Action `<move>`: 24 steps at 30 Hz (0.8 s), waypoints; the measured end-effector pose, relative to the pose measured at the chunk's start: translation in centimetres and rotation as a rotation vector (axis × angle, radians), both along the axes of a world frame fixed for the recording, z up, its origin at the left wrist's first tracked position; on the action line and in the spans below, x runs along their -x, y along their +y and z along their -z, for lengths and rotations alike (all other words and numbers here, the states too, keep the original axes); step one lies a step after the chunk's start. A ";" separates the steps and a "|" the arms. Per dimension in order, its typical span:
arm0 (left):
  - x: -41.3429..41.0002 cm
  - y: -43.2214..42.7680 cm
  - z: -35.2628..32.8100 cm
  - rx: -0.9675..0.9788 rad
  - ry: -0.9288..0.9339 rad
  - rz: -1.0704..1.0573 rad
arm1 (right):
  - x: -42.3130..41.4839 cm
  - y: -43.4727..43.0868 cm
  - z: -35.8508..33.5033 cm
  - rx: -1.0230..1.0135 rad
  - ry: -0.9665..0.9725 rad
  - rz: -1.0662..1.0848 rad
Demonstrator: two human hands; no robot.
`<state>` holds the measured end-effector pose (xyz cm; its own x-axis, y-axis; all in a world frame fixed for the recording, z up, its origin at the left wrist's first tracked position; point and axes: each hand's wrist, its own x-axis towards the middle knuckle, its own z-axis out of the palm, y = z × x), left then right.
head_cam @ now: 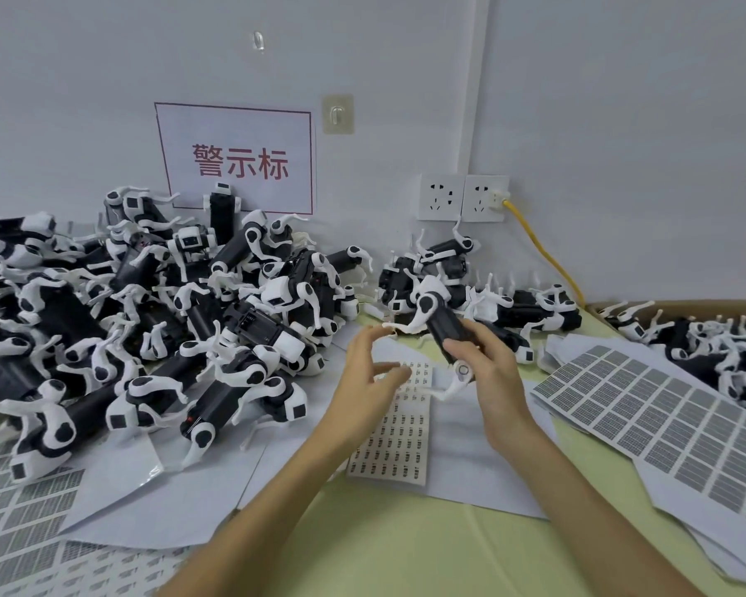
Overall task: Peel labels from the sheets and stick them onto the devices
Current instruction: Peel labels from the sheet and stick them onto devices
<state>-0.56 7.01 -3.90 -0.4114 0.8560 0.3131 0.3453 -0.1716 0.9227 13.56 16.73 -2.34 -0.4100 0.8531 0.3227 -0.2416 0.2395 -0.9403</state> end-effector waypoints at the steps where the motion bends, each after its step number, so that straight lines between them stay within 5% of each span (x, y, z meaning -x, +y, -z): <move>1: 0.1 0.0 0.0 0.034 -0.026 -0.027 | 0.0 0.0 0.1 -0.043 -0.025 0.036; 10: -1.7 0.5 -0.3 0.098 -0.252 0.145 | 0.6 -0.9 0.8 -0.308 -0.154 -0.023; 19: -1.5 -0.7 -0.8 0.007 -0.101 0.178 | 0.6 -0.2 0.7 -0.092 -0.158 -0.054; 24: -1.1 -0.8 -1.3 0.092 -0.228 0.155 | 0.3 -0.2 0.1 0.026 -0.112 -0.183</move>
<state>0.56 6.23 -2.55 -0.3245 0.9345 0.1462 0.1036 -0.1185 0.9875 13.30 16.53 -2.48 -0.5910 0.7687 0.2447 -0.1722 0.1761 -0.9692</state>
